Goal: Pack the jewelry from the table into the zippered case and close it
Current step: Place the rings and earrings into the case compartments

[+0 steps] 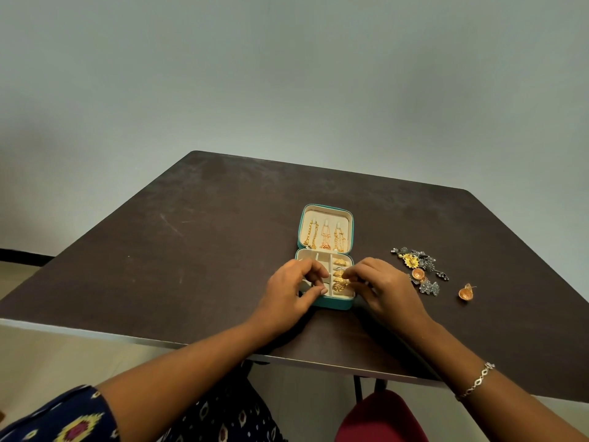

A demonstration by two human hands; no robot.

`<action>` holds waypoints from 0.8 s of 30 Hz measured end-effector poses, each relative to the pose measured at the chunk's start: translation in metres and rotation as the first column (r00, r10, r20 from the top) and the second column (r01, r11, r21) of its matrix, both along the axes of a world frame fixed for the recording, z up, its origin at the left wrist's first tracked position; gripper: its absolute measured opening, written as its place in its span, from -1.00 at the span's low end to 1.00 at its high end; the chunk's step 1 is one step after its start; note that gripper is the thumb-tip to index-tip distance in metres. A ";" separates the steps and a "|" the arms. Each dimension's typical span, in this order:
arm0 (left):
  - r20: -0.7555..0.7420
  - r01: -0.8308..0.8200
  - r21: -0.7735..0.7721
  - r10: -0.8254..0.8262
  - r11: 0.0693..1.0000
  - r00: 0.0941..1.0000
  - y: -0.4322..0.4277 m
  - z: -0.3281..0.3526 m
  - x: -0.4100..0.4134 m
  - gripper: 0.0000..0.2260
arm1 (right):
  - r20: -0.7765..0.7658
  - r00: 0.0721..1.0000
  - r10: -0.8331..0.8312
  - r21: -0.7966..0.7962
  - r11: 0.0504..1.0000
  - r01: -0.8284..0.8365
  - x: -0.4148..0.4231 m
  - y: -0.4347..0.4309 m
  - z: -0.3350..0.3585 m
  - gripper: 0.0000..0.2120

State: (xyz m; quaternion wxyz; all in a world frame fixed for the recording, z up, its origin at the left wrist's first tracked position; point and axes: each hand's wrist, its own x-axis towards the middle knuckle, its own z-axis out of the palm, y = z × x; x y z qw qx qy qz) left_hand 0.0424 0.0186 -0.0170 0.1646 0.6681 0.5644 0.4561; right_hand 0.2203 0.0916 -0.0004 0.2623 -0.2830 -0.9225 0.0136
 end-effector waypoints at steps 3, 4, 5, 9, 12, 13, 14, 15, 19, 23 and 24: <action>0.001 -0.001 -0.006 0.001 1.000 1.000 0.000 0.000 0.000 -0.87 | 0.008 1.000 0.021 0.014 1.000 -0.021 0.000 0.000 0.001 -0.84; 0.000 0.000 -0.005 0.000 1.000 1.000 0.000 0.000 0.000 -0.87 | 0.023 0.999 0.031 0.016 0.999 -0.031 0.000 0.000 0.001 -0.85; -0.002 0.000 -0.005 0.000 1.000 1.000 0.000 0.000 0.000 -0.87 | 0.043 0.998 0.043 0.018 0.999 -0.044 0.000 0.000 0.001 -0.85; -0.009 -0.003 0.001 0.003 1.000 1.000 0.000 0.000 0.000 -0.88 | 0.106 0.992 0.070 0.013 0.997 -0.072 -0.001 0.000 0.001 -0.90; -0.014 -0.005 0.006 0.005 1.000 1.000 0.000 -0.001 0.000 -0.88 | 0.124 0.989 0.077 -0.039 0.997 -0.072 -0.003 0.001 0.006 -0.88; -0.015 -0.006 0.007 0.006 1.000 1.000 0.000 -0.001 0.000 -0.88 | 0.131 0.989 0.068 -0.054 0.997 -0.061 -0.004 0.002 0.007 -0.87; -0.017 -0.005 0.008 0.005 1.000 1.000 0.000 -0.001 0.000 -0.89 | 0.141 0.989 0.047 -0.074 0.997 -0.036 -0.005 0.003 0.008 -0.87; -0.023 -0.004 0.012 0.004 1.000 1.000 0.000 -0.001 0.000 -0.89 | 0.153 0.988 0.024 -0.091 0.996 -0.010 -0.006 0.003 0.009 -0.86; -0.048 -0.007 0.035 0.009 0.999 0.999 0.000 -0.001 0.000 -0.89 | 0.174 0.985 -0.019 -0.132 0.990 0.042 -0.008 0.002 0.011 -0.85; -0.066 -0.007 0.060 0.011 0.998 0.998 0.000 -0.003 0.000 -0.87 | 0.196 0.981 -0.007 -0.179 0.983 0.043 -0.007 0.002 0.014 -0.83; -0.072 -0.004 0.064 0.009 0.998 0.997 0.001 -0.004 0.000 -0.86 | 0.187 0.982 0.013 -0.193 0.981 0.024 -0.007 0.002 0.014 -0.83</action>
